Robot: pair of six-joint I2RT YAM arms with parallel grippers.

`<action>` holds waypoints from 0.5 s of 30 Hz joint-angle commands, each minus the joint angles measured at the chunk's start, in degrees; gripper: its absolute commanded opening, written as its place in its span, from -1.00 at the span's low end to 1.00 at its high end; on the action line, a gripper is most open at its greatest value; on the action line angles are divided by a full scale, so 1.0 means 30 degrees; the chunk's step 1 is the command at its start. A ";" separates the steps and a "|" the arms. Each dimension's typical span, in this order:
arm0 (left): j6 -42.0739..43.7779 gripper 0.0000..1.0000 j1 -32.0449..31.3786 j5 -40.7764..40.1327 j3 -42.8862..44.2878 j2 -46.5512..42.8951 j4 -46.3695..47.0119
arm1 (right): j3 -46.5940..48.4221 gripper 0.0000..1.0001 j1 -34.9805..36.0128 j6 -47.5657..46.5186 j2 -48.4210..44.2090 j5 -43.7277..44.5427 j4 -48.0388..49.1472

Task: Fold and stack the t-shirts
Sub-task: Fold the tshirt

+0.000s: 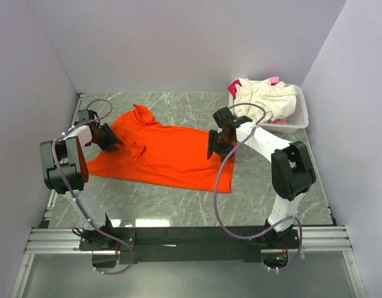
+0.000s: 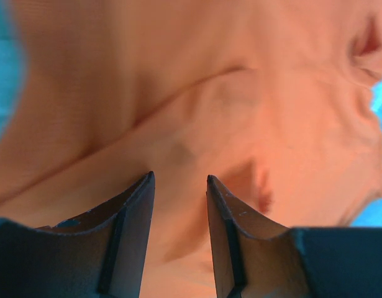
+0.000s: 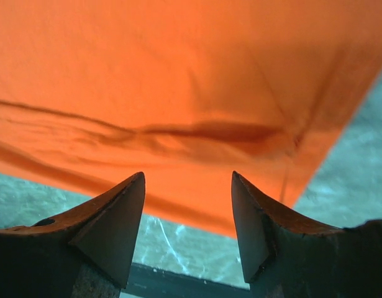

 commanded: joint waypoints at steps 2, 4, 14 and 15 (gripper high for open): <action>0.1081 -0.11 0.0726 -0.0706 -0.0644 -0.1178 0.0365 | -0.0525 0.28 -0.0037 -0.0176 0.1084 -0.0770 0.1865; 0.1286 -0.11 0.0874 -0.0795 -0.1081 -0.1295 0.0394 | -0.0936 0.28 -0.0008 -0.0118 0.1319 -0.0566 0.2246; 0.1609 -0.12 0.1578 -0.1819 -0.3251 -0.2671 0.0220 | -0.3953 0.25 -0.0008 0.0702 0.1497 -0.0680 0.2951; 0.1551 -0.13 0.1636 -0.1995 -0.3427 -0.2933 0.0160 | -0.4100 0.25 -0.0008 0.0760 0.1438 -0.0740 0.2922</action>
